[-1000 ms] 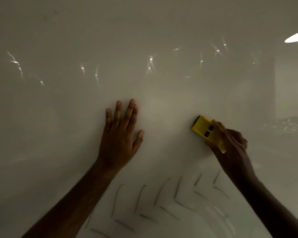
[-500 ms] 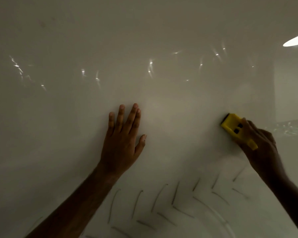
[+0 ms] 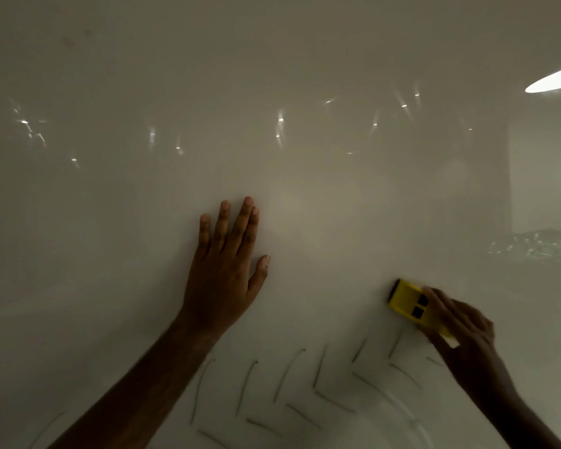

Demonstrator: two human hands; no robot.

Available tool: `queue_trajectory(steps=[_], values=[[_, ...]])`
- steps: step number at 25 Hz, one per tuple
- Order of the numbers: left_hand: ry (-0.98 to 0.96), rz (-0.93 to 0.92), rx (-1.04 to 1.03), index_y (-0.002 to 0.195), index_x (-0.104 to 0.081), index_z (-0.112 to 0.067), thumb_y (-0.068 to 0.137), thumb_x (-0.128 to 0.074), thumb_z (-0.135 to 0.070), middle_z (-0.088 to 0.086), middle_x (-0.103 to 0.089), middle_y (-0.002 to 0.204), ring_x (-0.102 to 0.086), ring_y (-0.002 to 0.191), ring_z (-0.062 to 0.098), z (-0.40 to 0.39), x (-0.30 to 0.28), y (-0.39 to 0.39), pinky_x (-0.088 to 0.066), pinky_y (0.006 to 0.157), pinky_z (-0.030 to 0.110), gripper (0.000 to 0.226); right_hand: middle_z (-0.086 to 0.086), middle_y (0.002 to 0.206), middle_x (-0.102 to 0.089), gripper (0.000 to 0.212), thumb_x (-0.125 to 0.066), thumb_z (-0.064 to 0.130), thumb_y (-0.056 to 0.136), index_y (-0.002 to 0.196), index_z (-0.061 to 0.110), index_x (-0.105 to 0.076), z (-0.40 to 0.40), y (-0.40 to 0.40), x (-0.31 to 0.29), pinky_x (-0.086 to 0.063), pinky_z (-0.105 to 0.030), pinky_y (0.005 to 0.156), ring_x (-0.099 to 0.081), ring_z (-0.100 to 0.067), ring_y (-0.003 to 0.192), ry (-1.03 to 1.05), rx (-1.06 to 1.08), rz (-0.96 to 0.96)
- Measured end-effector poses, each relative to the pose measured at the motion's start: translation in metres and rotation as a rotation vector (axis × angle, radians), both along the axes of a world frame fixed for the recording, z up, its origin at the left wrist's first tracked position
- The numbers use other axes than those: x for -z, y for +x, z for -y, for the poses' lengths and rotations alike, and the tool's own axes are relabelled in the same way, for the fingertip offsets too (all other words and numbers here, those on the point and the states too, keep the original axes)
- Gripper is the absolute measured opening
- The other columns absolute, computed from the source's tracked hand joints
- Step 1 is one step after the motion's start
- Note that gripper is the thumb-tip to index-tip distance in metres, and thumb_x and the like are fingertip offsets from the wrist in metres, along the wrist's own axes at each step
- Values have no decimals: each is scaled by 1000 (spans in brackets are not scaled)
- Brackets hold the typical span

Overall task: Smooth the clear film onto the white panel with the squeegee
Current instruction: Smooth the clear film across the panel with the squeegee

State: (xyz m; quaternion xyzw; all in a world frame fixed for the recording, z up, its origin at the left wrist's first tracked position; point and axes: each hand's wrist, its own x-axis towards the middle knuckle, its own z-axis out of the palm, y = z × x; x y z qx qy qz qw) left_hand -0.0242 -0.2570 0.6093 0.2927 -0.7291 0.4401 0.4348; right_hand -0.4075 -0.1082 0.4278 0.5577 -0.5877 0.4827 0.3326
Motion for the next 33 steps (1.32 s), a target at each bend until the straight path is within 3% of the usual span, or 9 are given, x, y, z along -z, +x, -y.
queue_trajectory(steps=[3,6,12,15,18,23,27,30,33], values=[[-2,16,-8,171,-18,-6,109,-41,-46,11,-12,181,-8,166,39,0,2,-3,-6,135,58,77,-16,150,-58,78,-50,67,99,153,10,-53,-10,-31,-27,-46,-57,102,-56,-40,121,-100,65,223],[2,15,-10,171,-17,-6,109,-39,-46,11,-12,181,-7,167,39,-1,3,-6,-4,135,58,77,-17,154,-55,71,-68,45,98,158,14,-46,-13,-28,-62,-46,-56,104,-51,-38,125,-131,56,368],[12,-18,12,171,-17,-5,110,-39,-41,10,-11,181,-8,166,41,-4,8,-13,-4,135,58,74,-2,148,-59,59,-56,53,99,147,19,-58,11,26,-10,-41,-44,103,-56,-28,125,-68,-11,36],[20,-13,2,171,-18,-5,110,-37,-41,11,-12,181,-8,166,41,-6,8,-14,-4,135,58,73,1,148,-61,60,-42,62,105,144,20,-61,1,22,44,-41,-40,104,-60,-24,127,-47,-9,5],[21,-6,8,171,-18,-5,110,-38,-41,11,-12,181,-10,166,42,-6,9,-13,-5,135,59,74,-11,141,-66,61,-52,61,103,140,14,-63,-8,-8,46,-48,-42,100,-68,-36,115,-104,57,135],[22,-5,14,171,-18,-5,109,-38,-42,11,-12,181,-10,166,43,-7,10,-15,-7,135,59,74,-19,146,-60,74,-83,8,88,153,25,-52,-9,1,-1,-47,-53,107,-56,-41,125,-177,64,528],[25,-2,19,171,-18,-5,110,-37,-42,11,-12,181,-10,166,44,-7,11,-16,-5,135,59,74,-16,140,-66,56,-70,37,96,143,7,-62,10,29,27,-51,-53,100,-62,-37,120,-176,69,224],[28,-6,20,171,-18,-5,110,-36,-43,11,-13,181,-10,165,44,-7,10,-16,-4,135,58,73,-4,145,-64,62,-47,61,103,145,17,-61,5,33,68,-46,-48,103,-61,-28,126,-70,55,102],[29,0,15,171,-17,-5,110,-37,-43,11,-12,181,-9,166,44,-6,10,-16,-4,135,58,74,-6,145,-65,56,-74,34,97,149,23,-56,-1,18,65,-49,-56,103,-63,-34,127,-77,89,189]])
